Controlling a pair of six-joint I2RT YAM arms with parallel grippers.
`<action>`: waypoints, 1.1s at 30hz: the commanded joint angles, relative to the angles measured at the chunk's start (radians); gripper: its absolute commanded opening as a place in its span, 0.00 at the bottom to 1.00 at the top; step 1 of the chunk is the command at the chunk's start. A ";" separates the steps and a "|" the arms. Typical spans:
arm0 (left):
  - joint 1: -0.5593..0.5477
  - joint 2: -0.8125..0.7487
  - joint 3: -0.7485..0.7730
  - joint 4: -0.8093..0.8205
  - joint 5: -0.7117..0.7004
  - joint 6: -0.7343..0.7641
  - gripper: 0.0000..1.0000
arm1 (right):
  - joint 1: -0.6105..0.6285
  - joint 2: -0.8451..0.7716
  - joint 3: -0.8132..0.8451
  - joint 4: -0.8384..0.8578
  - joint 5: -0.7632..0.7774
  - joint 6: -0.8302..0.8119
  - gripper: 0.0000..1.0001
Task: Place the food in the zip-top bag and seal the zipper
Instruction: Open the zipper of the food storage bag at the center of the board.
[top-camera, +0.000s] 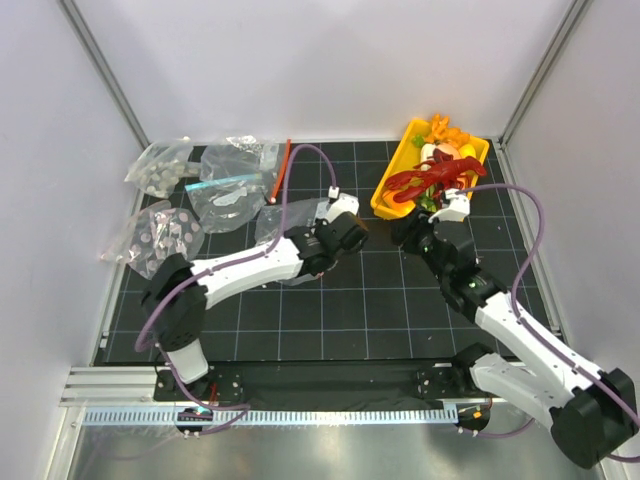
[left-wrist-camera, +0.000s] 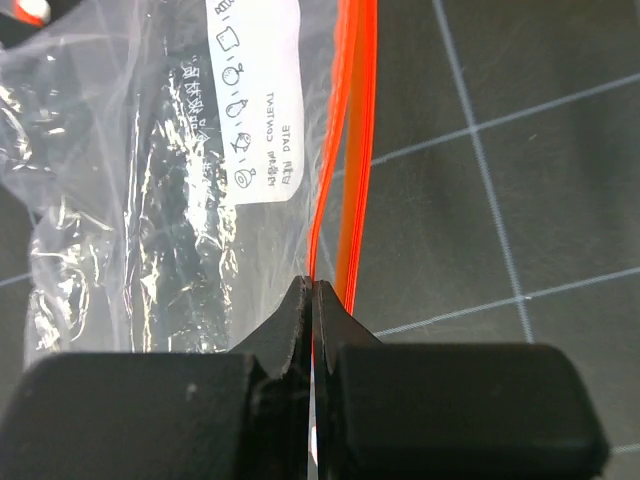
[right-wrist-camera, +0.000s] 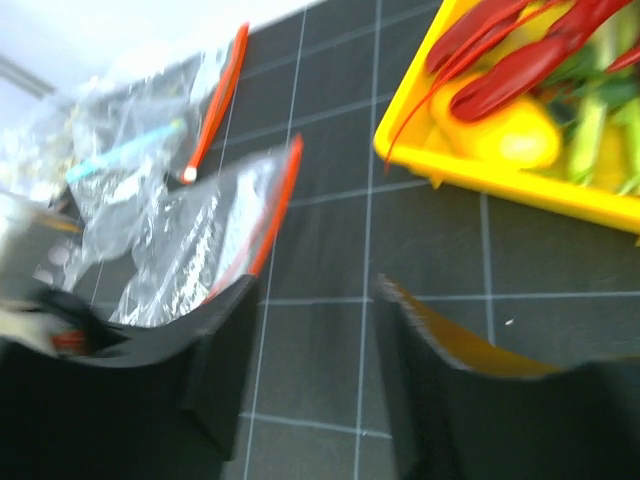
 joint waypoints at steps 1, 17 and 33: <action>0.002 -0.095 -0.057 0.116 -0.027 0.020 0.00 | 0.000 0.059 0.015 0.090 -0.119 0.038 0.52; -0.001 -0.196 -0.137 0.207 -0.009 0.015 0.00 | -0.001 0.238 -0.013 0.257 -0.315 0.129 0.52; -0.015 -0.210 -0.158 0.251 0.063 0.023 0.00 | 0.043 0.430 -0.005 0.400 -0.367 0.142 0.52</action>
